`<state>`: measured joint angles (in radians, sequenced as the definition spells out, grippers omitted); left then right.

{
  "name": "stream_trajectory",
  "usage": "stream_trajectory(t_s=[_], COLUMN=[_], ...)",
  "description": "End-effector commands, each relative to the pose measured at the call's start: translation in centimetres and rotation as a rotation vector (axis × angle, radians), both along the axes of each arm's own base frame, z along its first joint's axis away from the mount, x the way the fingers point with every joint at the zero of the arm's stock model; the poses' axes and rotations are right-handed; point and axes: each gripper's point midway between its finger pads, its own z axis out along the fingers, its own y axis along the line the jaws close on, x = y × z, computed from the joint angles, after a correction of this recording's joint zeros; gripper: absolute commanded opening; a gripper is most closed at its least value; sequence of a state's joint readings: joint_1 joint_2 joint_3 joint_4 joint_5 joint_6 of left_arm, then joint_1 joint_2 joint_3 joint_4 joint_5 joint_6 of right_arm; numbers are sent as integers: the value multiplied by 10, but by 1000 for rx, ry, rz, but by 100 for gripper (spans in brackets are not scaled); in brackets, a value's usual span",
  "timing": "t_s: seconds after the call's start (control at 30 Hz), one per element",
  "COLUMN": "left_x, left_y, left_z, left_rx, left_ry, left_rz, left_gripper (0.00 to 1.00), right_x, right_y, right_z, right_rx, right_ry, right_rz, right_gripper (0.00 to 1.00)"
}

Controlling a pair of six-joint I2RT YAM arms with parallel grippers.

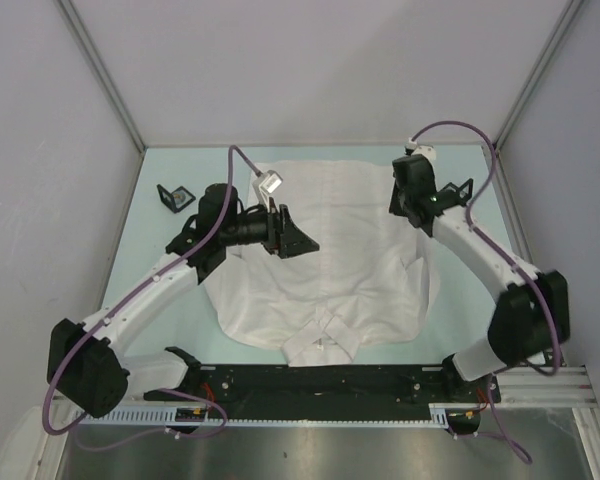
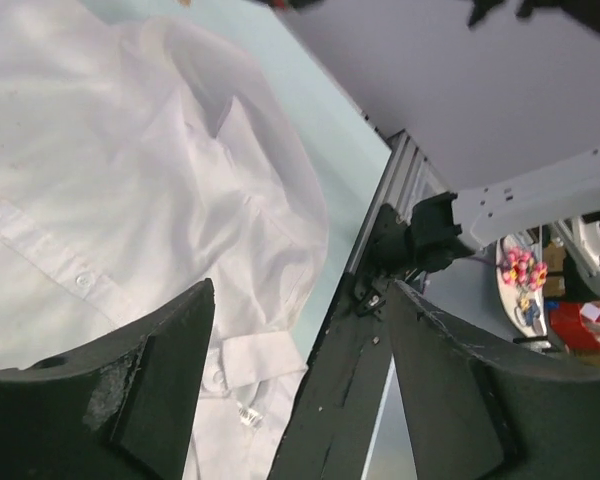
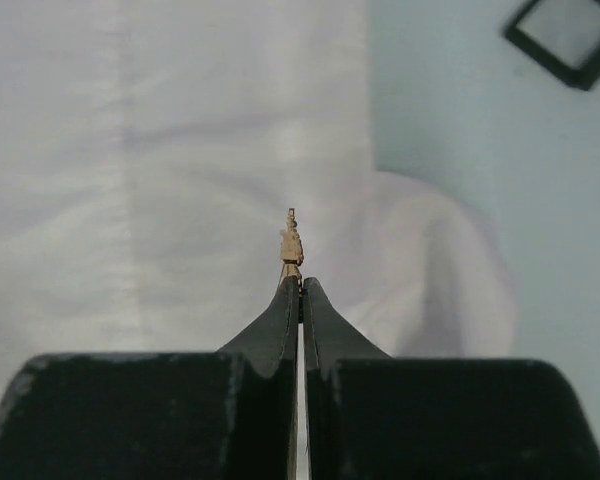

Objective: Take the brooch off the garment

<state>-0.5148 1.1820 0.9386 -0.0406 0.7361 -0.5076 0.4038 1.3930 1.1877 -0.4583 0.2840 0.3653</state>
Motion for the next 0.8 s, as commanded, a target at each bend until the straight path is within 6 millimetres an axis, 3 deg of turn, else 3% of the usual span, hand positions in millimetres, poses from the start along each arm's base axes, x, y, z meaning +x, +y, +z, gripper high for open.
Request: stream_trajectory(t_s=[0.0, 0.03, 0.07, 0.1, 0.13, 0.17, 0.2, 0.23, 0.33, 0.37, 0.43, 0.47, 0.53, 0.77], left_x=[4, 3, 6, 6, 5, 4, 3, 2, 2, 2, 2, 4, 5, 12], left_y=[0, 2, 5, 6, 6, 5, 4, 3, 1, 1, 2, 2, 3, 9], left_z=[-10, -13, -14, -15, -17, -19, -20, -21, -22, -23, -22, -23, -24, -26], left_rx=[48, 56, 53, 50, 46, 42, 36, 21, 11, 13, 18, 23, 24, 23], left_ry=[-40, -29, -25, -18, -7, 10, 23, 25, 42, 43, 39, 38, 40, 48], left_rz=[-44, -42, -36, -41, -52, -56, -64, -81, -81, -81, -78, -72, -69, -37], left_gripper=[74, 74, 74, 74, 74, 74, 74, 74, 74, 74, 74, 74, 74, 74], right_x=[46, 56, 71, 71, 81, 85, 94, 101, 120, 127, 137, 141, 149, 161], right_y=[-67, -78, -80, -86, -97, -101, -104, -111, -117, -123, -128, -134, -141, -175], right_z=[4, -14, 0, -5, -26, -29, -18, -39, -44, -56, -51, -61, -60, -75], right_rx=[-330, -417, -439, -501, -585, -629, -661, -738, -791, -812, -836, -854, -873, -862], right_ry=[10, 58, 38, 85, 145, 167, 167, 219, 236, 260, 248, 269, 269, 322], right_rz=[-262, -306, -333, -340, -377, -395, -409, -423, -426, -429, -449, -451, -463, -485], right_gripper=[0, 0, 0, 0, 0, 0, 0, 0, 0, 0, 0, 0, 0, 0])
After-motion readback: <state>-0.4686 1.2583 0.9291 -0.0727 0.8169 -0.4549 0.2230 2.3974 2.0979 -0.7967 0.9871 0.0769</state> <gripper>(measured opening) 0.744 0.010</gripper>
